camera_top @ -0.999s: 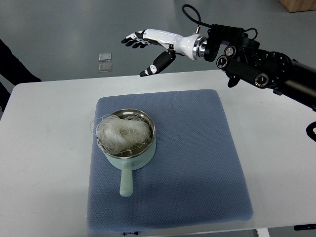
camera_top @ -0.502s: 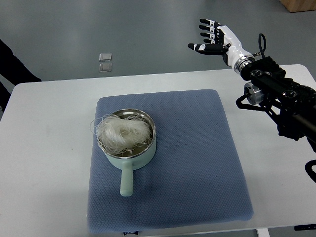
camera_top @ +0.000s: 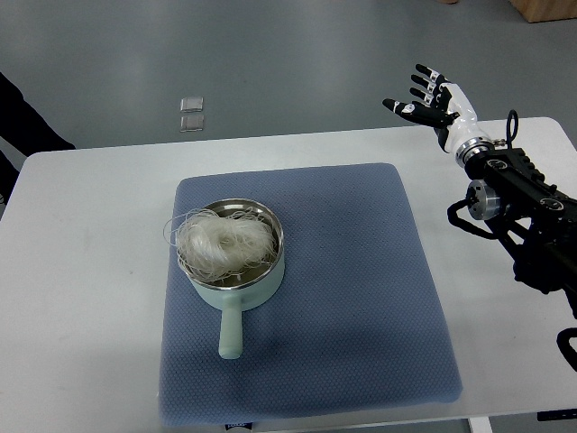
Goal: Put vermicelli into pot with right hand
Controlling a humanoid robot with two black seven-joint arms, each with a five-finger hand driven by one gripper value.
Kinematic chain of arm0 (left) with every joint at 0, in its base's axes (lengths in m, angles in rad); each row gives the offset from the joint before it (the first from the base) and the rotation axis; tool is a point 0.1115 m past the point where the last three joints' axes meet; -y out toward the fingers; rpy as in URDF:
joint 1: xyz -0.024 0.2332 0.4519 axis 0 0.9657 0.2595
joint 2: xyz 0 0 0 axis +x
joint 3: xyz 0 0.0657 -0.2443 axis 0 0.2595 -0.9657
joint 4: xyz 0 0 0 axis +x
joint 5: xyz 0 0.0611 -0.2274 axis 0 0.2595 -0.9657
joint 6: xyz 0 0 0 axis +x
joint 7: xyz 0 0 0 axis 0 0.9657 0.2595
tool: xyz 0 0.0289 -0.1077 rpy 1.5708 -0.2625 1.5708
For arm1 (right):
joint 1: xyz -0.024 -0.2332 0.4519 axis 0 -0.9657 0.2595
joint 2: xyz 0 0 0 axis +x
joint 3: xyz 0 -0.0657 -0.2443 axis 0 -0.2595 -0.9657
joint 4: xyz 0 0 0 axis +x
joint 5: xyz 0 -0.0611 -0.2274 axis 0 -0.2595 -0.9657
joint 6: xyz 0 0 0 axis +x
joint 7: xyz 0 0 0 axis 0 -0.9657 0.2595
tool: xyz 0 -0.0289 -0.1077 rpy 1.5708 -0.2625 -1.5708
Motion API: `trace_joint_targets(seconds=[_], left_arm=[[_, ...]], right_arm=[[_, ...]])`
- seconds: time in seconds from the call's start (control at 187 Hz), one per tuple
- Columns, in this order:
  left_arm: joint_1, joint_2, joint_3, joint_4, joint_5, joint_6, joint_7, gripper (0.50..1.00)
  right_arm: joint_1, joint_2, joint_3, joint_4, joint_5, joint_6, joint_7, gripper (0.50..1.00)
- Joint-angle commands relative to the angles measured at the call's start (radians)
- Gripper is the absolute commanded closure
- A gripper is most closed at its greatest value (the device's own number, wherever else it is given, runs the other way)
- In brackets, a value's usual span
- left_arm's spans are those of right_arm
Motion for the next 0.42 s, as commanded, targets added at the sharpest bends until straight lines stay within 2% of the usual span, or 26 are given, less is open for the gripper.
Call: trace_joint_targets(seconds=[0.0, 0.411], left_arm=[[0.000, 0.000, 0.001, 0.000, 0.001, 0.000, 0.000, 0.500], [0.000, 0.000, 0.001, -0.003, 0.001, 0.000, 0.000, 0.500]], right_arm=[[-0.001, 0.002, 0.001, 0.025, 0.000, 0.003, 0.002, 0.576], [-0.024, 0.027, 0.000, 0.039, 0.000, 0.003, 0.002, 0.576]])
